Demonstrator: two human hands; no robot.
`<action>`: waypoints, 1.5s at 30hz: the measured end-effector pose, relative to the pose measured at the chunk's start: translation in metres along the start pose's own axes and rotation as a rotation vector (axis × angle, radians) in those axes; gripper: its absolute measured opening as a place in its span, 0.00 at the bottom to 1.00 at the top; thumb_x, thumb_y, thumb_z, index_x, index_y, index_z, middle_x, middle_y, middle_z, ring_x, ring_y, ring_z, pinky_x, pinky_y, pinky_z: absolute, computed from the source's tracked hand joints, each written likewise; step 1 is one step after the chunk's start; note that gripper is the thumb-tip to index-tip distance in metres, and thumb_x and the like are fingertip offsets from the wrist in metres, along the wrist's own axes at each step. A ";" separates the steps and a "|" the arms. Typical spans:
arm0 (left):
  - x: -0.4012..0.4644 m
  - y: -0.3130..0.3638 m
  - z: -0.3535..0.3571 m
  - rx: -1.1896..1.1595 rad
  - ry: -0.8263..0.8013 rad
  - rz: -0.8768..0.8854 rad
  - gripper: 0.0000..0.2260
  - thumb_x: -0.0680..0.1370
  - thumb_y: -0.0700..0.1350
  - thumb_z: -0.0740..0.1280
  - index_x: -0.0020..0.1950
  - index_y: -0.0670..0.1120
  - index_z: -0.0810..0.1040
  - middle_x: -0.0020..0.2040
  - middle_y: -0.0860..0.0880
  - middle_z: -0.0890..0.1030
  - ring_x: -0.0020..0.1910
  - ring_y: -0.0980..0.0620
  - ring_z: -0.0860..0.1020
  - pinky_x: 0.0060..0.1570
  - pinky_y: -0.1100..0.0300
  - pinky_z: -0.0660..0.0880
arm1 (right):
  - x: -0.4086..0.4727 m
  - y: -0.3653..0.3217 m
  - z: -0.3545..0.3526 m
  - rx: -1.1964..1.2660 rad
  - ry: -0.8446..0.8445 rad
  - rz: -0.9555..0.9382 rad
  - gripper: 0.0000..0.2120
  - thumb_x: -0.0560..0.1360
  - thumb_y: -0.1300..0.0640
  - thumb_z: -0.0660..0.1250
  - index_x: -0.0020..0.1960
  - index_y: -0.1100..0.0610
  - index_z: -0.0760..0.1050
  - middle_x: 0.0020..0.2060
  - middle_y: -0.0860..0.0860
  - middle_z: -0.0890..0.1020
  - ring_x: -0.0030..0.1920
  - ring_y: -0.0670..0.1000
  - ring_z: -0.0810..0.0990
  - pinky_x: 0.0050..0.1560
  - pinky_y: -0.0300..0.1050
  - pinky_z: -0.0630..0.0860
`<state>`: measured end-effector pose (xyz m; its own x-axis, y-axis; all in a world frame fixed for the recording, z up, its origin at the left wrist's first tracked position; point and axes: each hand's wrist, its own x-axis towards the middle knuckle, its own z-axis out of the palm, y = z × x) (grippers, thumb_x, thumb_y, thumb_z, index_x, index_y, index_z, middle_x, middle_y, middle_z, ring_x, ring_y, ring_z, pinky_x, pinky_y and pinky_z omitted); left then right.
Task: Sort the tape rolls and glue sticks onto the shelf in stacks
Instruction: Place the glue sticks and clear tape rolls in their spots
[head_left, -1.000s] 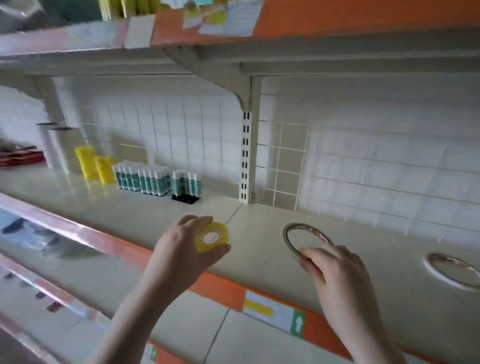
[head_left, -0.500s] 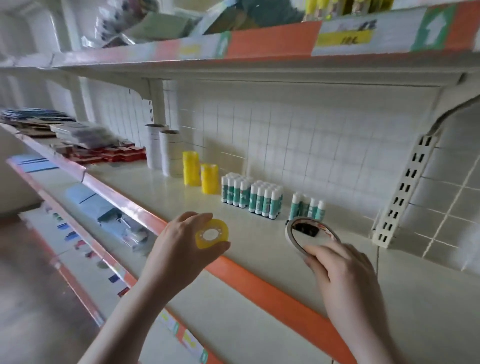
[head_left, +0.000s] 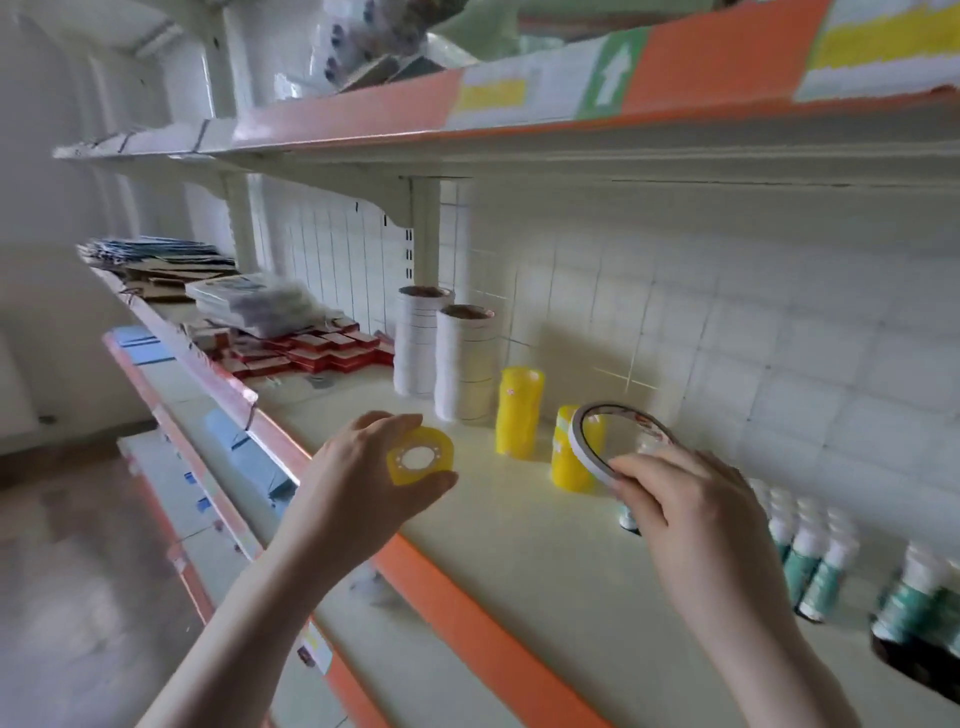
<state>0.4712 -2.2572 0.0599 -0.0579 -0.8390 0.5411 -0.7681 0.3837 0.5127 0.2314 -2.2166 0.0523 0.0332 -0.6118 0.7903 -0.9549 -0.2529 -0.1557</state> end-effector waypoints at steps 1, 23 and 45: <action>0.011 -0.011 -0.002 -0.002 -0.001 -0.011 0.35 0.62 0.67 0.67 0.63 0.48 0.76 0.57 0.51 0.78 0.53 0.50 0.76 0.51 0.59 0.70 | 0.011 -0.006 0.011 0.007 -0.005 -0.009 0.05 0.68 0.56 0.67 0.37 0.56 0.79 0.31 0.50 0.78 0.34 0.58 0.77 0.35 0.47 0.71; 0.220 -0.230 0.020 -0.168 -0.208 0.192 0.28 0.67 0.56 0.74 0.65 0.51 0.75 0.60 0.55 0.76 0.51 0.57 0.71 0.47 0.64 0.64 | 0.224 -0.077 0.209 -0.148 -0.165 0.204 0.06 0.73 0.59 0.68 0.48 0.56 0.82 0.37 0.49 0.76 0.44 0.53 0.75 0.44 0.47 0.66; 0.236 -0.239 0.050 -0.221 -0.235 0.234 0.27 0.67 0.57 0.73 0.64 0.53 0.74 0.58 0.57 0.76 0.53 0.58 0.73 0.47 0.68 0.64 | 0.243 -0.067 0.225 -0.112 -0.318 0.233 0.06 0.74 0.59 0.68 0.48 0.55 0.82 0.41 0.51 0.80 0.45 0.53 0.75 0.47 0.47 0.70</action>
<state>0.6088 -2.5664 0.0316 -0.3794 -0.7747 0.5059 -0.5623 0.6273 0.5388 0.3694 -2.5171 0.1221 -0.1152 -0.8487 0.5161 -0.9733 -0.0074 -0.2295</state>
